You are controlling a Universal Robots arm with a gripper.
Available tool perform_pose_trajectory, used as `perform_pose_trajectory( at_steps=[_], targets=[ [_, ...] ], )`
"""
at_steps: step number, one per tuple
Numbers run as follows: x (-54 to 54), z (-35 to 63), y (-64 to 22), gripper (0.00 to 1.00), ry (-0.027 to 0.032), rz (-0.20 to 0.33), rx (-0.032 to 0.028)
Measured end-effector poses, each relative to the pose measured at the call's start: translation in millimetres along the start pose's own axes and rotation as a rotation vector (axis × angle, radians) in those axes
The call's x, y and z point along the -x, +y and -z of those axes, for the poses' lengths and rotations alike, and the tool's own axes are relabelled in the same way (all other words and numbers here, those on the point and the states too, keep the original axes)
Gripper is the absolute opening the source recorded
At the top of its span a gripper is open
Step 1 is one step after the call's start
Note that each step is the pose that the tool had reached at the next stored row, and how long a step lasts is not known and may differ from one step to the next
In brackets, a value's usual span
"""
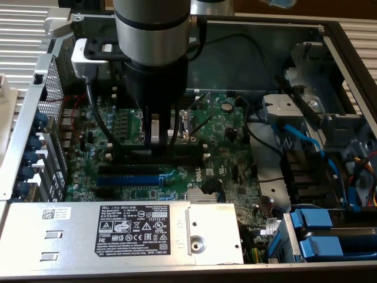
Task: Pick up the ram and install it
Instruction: 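Insert the ram into the slot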
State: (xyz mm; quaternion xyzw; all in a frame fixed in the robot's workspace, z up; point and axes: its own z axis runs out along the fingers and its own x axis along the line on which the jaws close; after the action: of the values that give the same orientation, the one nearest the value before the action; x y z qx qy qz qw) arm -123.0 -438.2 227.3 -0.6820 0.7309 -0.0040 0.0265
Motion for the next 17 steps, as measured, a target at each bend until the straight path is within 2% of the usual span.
perform_pose_trajectory(
  at_steps=[17],
  targets=[
    [-0.1,-2.0,0.0,0.15,0.0000,0.000,0.0000]
  ],
)
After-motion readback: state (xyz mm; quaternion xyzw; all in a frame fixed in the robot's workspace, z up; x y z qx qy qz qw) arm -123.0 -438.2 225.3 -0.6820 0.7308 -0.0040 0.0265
